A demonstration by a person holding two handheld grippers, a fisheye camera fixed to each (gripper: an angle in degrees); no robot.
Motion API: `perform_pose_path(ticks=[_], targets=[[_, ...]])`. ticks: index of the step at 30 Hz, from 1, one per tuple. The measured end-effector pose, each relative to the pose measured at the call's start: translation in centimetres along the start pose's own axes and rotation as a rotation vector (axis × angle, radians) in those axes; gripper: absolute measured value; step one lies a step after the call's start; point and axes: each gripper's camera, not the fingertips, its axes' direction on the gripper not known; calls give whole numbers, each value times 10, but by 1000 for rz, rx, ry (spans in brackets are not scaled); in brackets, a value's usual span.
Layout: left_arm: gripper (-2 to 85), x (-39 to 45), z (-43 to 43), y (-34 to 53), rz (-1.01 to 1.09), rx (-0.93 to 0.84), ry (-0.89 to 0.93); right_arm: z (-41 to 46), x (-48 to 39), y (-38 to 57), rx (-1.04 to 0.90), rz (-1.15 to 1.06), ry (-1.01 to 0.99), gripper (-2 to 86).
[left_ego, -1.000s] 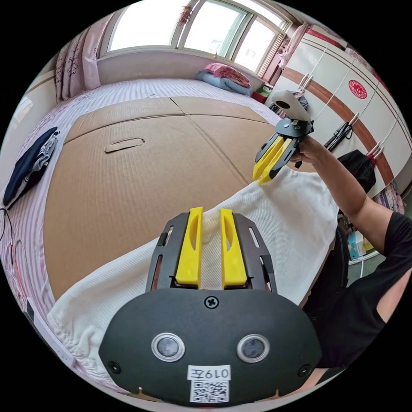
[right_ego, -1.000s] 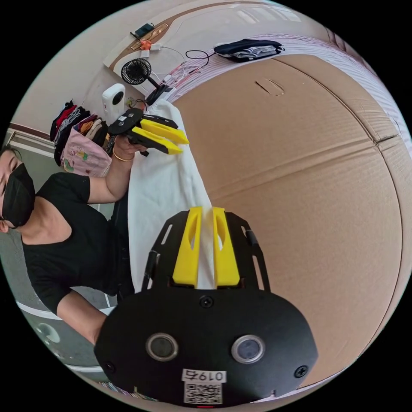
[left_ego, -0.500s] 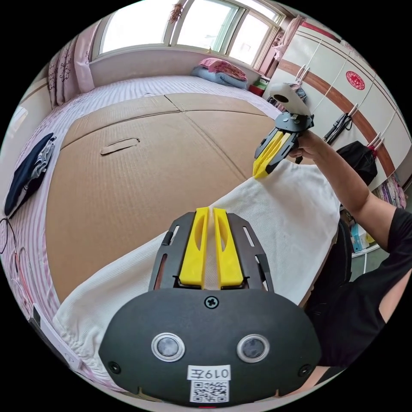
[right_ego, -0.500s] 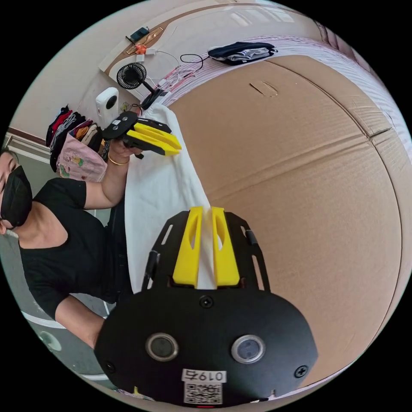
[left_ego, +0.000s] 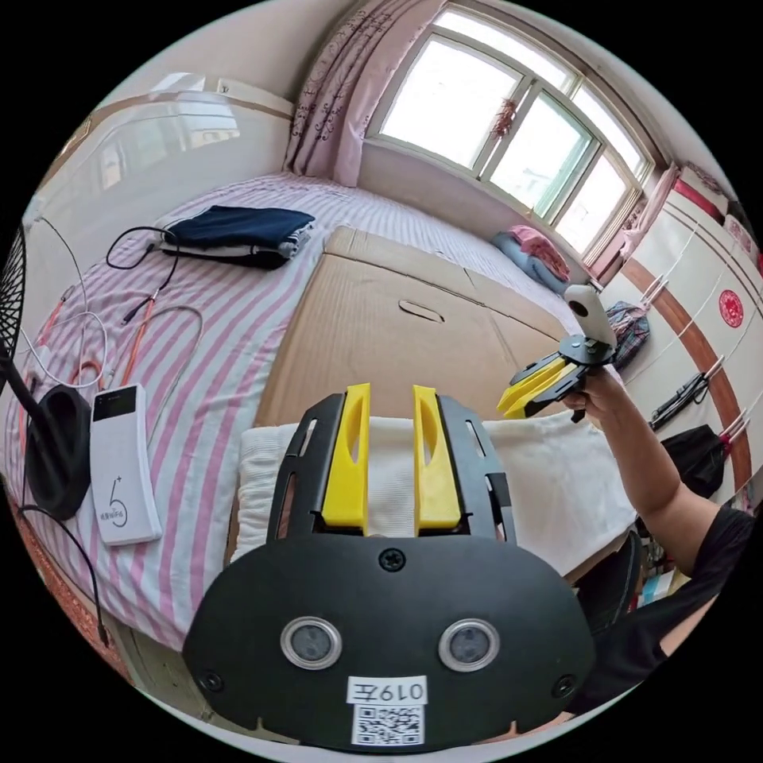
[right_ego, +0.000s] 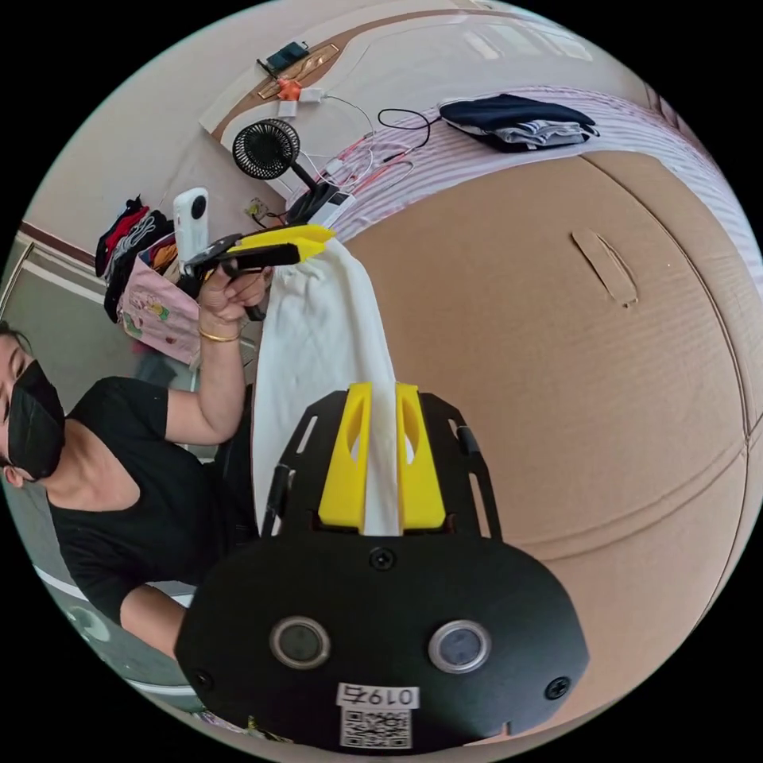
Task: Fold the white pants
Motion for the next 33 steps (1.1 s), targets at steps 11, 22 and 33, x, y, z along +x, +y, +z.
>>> perform_pose_path(ticks=[11, 22, 33], targets=[[64, -16, 10, 18, 21, -174, -157, 52, 14, 5, 0, -37, 96, 4], [63, -42, -37, 38, -61, -44, -244, 86, 35, 6, 0, -20, 122, 37], [93, -99, -74, 63, -295, 16, -272, 106, 37, 17, 30, -33, 201, -9]])
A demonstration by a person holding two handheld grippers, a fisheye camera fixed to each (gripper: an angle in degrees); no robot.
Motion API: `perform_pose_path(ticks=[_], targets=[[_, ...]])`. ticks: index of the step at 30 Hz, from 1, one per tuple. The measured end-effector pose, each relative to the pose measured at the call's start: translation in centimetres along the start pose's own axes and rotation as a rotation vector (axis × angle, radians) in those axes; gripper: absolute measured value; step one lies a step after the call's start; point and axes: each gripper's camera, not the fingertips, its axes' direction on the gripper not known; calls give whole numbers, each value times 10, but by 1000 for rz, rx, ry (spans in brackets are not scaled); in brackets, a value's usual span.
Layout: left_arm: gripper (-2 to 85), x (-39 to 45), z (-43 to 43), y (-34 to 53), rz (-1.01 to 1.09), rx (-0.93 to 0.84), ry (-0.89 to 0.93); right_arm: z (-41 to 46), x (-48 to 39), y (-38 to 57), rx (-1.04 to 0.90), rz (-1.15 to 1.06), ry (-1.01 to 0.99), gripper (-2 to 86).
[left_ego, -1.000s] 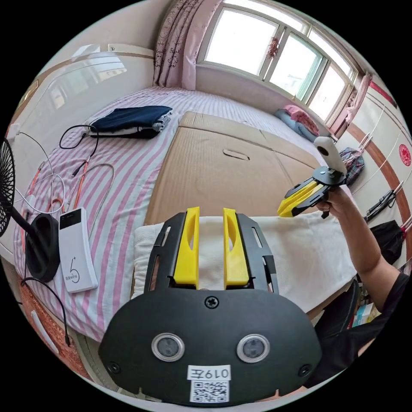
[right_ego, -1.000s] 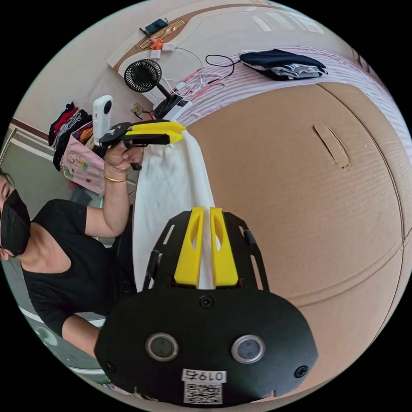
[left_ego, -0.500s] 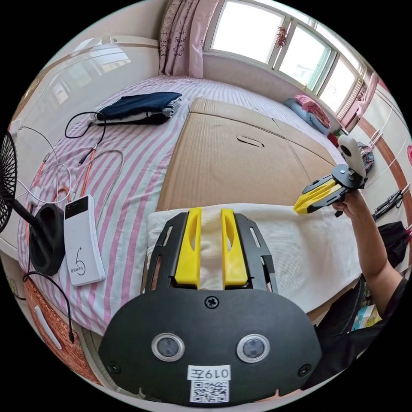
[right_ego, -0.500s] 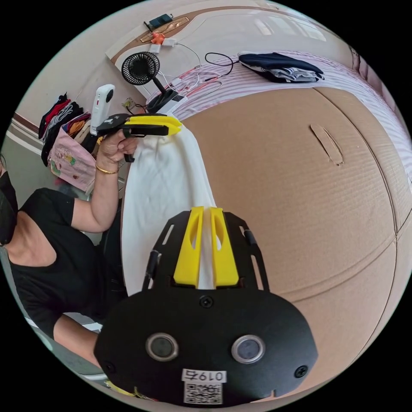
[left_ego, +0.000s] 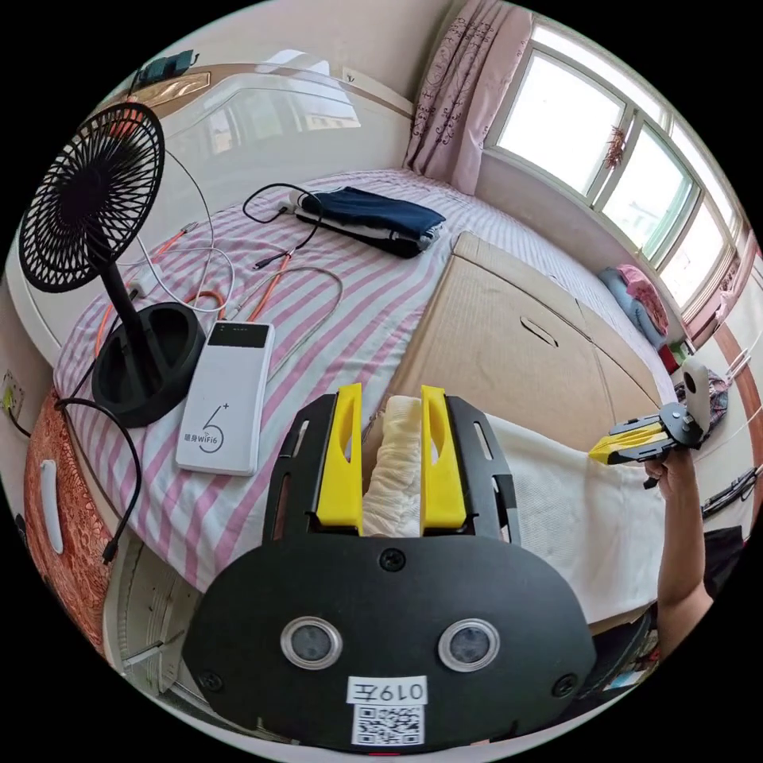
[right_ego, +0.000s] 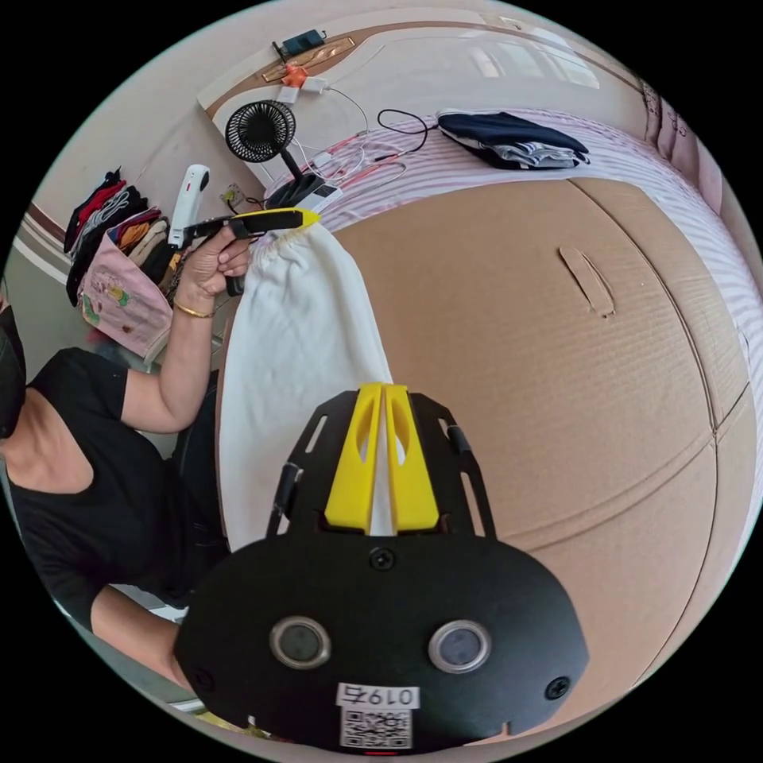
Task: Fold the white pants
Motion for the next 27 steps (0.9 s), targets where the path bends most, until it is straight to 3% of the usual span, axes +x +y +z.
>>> perform_pose_path(ticks=[10, 13, 16, 27], targets=[[33, -9, 2, -4, 41, -47, 26, 32, 1, 19, 17, 44, 26, 21], [20, -13, -2, -6, 45, -45, 37, 29, -4, 18, 113, 21, -71, 52], [14, -15, -6, -8, 53, -47, 33, 52, -13, 0, 54, -5, -117, 80], [11, -23, -27, -20, 92, -47, 27, 121, -49, -14, -41, -57, -100, 1]])
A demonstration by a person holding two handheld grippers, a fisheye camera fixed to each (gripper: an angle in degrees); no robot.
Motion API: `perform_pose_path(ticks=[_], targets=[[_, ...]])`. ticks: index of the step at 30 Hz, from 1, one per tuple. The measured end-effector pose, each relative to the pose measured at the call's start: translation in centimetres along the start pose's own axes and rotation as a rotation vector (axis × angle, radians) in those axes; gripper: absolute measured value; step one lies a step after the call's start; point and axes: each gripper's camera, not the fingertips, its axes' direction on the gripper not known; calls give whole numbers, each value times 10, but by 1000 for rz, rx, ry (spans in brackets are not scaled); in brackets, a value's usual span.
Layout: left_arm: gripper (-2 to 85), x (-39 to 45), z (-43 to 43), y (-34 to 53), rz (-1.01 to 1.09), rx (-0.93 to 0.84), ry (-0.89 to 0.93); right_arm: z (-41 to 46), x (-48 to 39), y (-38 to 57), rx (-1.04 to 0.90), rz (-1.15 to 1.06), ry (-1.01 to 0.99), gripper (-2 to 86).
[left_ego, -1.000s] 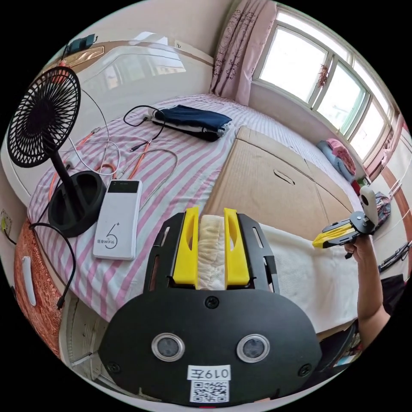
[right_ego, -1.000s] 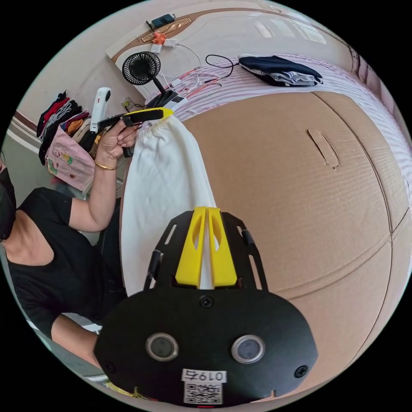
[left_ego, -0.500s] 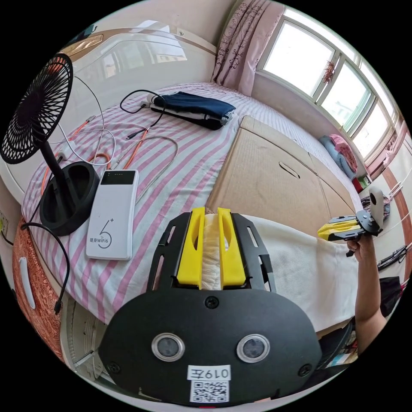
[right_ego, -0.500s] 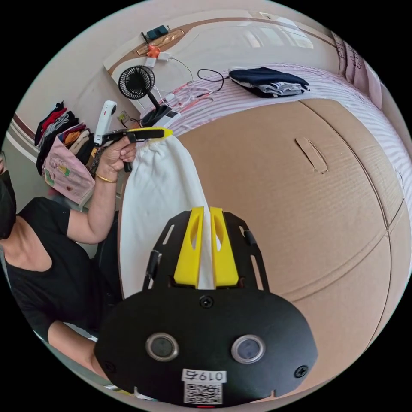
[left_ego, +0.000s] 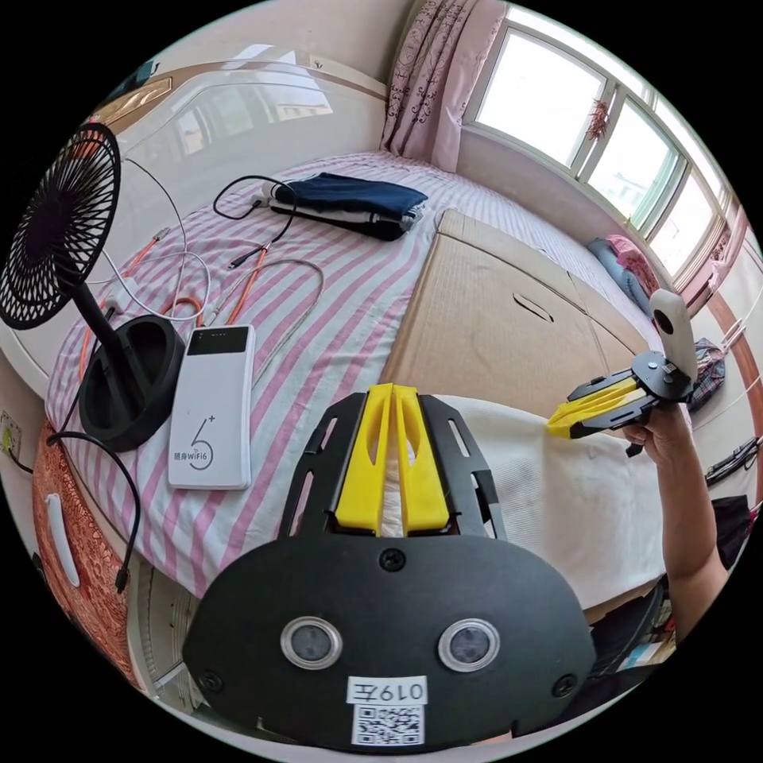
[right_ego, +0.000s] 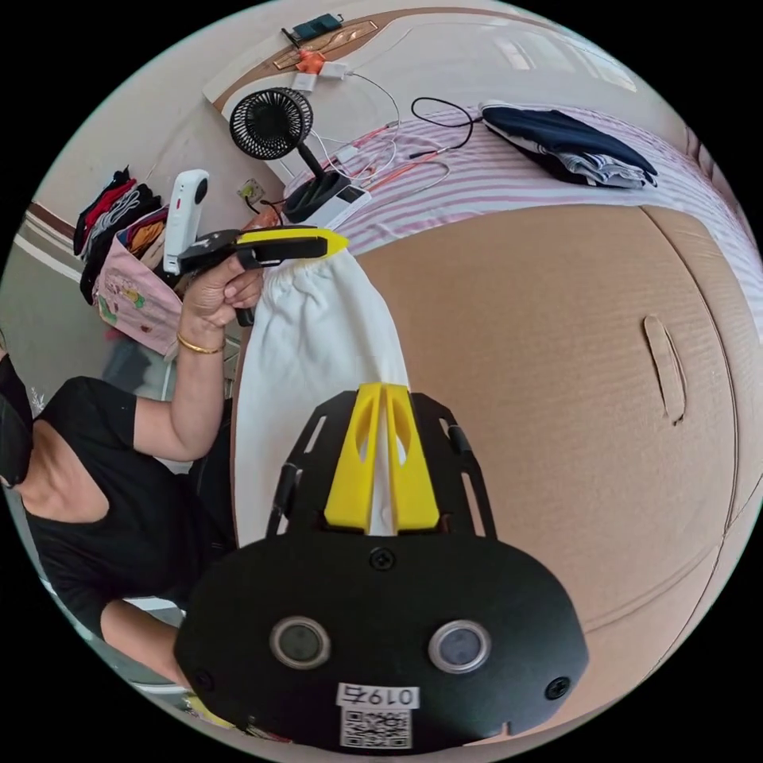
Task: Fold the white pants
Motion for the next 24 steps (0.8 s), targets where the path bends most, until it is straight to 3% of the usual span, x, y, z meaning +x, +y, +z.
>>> perform_pose_path(ticks=[6, 13, 20, 24], targets=[[10, -5, -12, -6, 1, 6, -27, 23, -24, 22, 38, 3, 74, 1], [12, -22, -32, -10, -19, 18, 15, 31, -63, 64, 162, 56, 53, 77], [19, -51, -104, 1, -15, 168, 113, 70, -246, 146, 365, 3, 479, 22], [35, -54, -128, 11, 44, 131, 140, 117, -316, 183, 374, 101, 570, 7]])
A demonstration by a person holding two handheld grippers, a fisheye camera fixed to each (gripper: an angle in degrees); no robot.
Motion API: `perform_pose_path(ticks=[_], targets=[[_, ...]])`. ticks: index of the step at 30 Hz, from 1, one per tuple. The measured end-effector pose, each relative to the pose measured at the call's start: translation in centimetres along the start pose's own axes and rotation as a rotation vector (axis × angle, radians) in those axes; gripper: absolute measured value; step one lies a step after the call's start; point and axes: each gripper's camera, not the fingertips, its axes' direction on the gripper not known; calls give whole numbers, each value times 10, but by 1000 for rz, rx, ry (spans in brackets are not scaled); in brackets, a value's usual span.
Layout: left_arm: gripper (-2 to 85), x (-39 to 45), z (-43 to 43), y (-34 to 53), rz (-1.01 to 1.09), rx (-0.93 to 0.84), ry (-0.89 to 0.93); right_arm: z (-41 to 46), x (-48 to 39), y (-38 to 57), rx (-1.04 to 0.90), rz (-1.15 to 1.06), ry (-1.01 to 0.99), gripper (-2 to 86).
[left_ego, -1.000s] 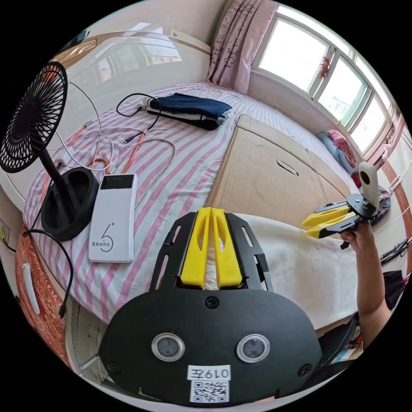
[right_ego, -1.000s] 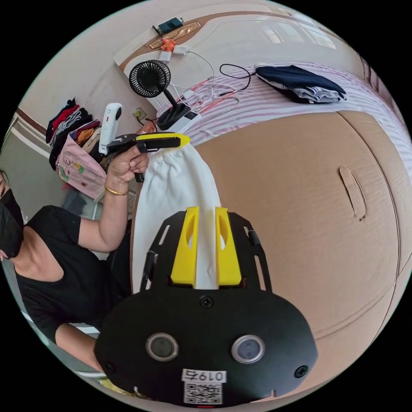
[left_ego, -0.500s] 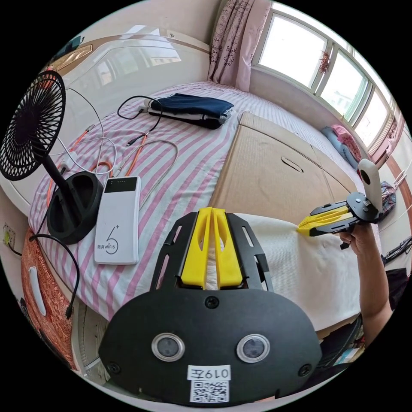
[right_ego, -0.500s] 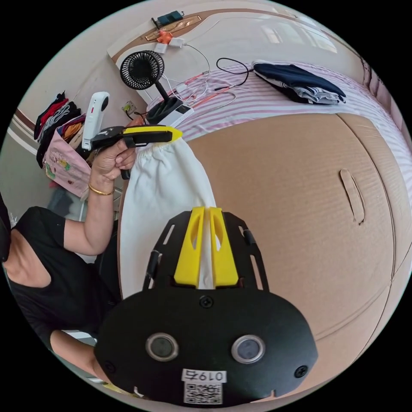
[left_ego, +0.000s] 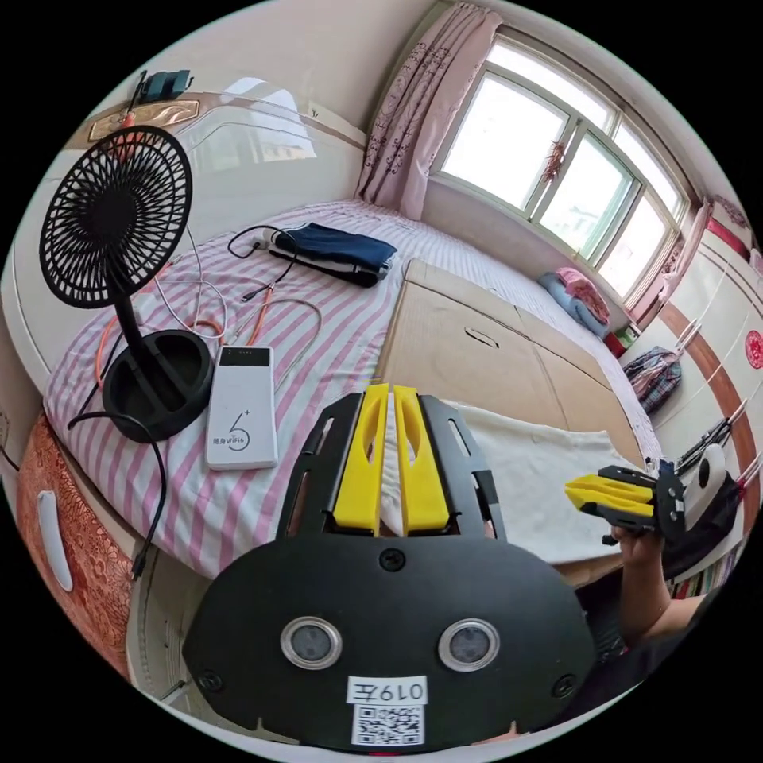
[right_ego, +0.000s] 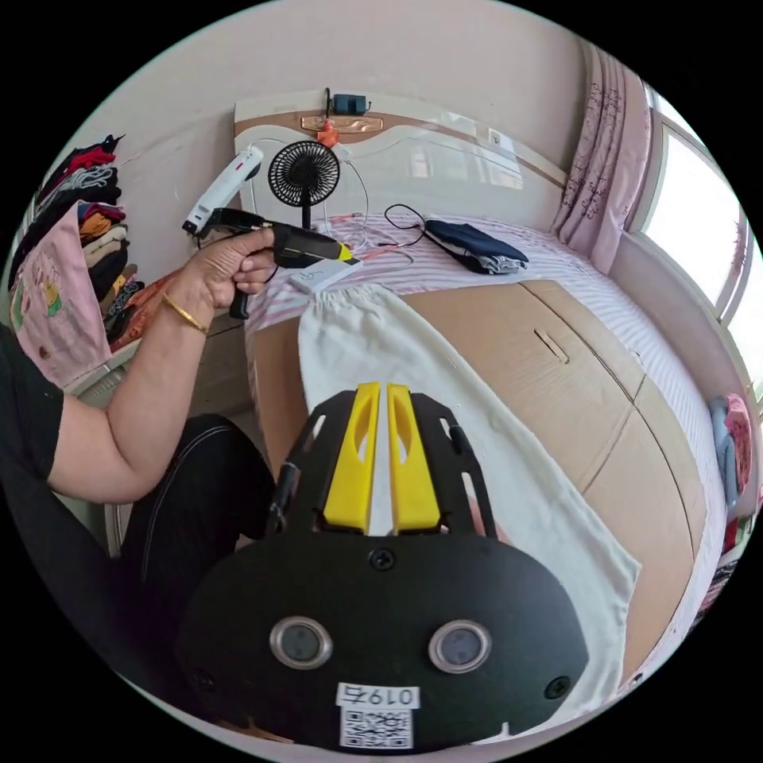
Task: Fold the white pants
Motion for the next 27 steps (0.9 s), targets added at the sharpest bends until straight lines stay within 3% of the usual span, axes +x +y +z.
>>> perform_pose_path(ticks=[4, 6, 11, 16, 27], targets=[[77, -12, -14, 18, -47, -83, 1, 3, -54, 39, -82, 3, 74, 51], [98, -34, -22, 30, -130, -97, 142, 10, -66, 50, -101, 19, 75, 75], [92, -59, -19, 34, -241, -135, 258, 38, -108, 77, -151, -7, 139, 89], [70, -48, -19, 20, -223, -180, 173, 50, -139, 106, -158, -37, 182, 78], [65, -39, -67, 18, -311, -123, 256, 23, -177, 157, -76, -45, 187, 79]])
